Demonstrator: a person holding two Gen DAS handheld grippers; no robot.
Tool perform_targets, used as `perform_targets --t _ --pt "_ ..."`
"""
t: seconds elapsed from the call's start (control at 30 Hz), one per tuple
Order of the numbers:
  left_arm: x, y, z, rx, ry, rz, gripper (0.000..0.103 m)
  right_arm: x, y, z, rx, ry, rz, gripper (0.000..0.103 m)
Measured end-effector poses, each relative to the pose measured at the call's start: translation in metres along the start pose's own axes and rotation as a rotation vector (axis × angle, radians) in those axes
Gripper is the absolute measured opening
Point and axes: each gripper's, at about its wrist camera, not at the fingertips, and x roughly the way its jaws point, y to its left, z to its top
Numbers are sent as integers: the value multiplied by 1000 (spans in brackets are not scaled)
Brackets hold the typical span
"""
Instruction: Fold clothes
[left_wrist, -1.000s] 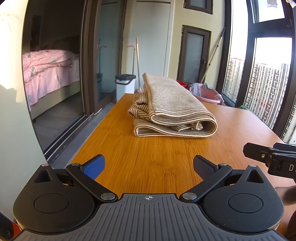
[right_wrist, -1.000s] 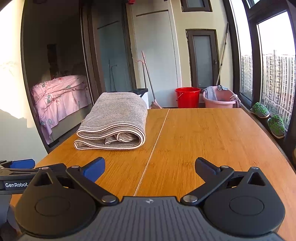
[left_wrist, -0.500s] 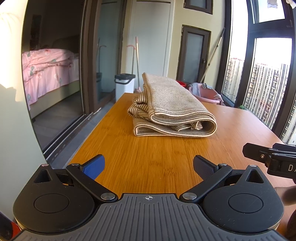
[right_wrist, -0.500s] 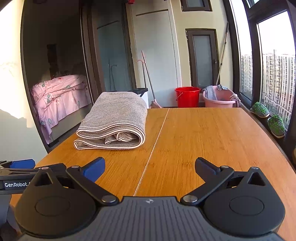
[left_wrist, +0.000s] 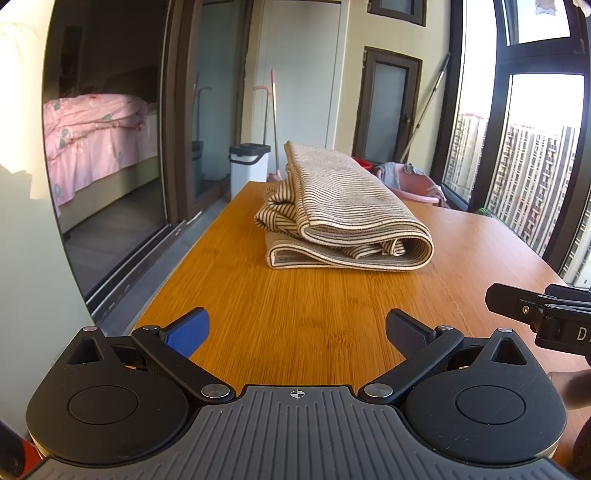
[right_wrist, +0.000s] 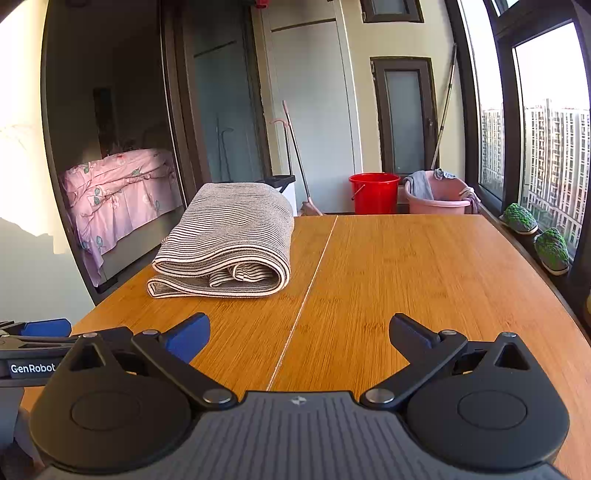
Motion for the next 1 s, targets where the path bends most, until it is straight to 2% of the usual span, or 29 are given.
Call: perform_targets --t 1.0 --pt "1 -1 1 -4 8 13 103 0 4 0 6 2 0 103"
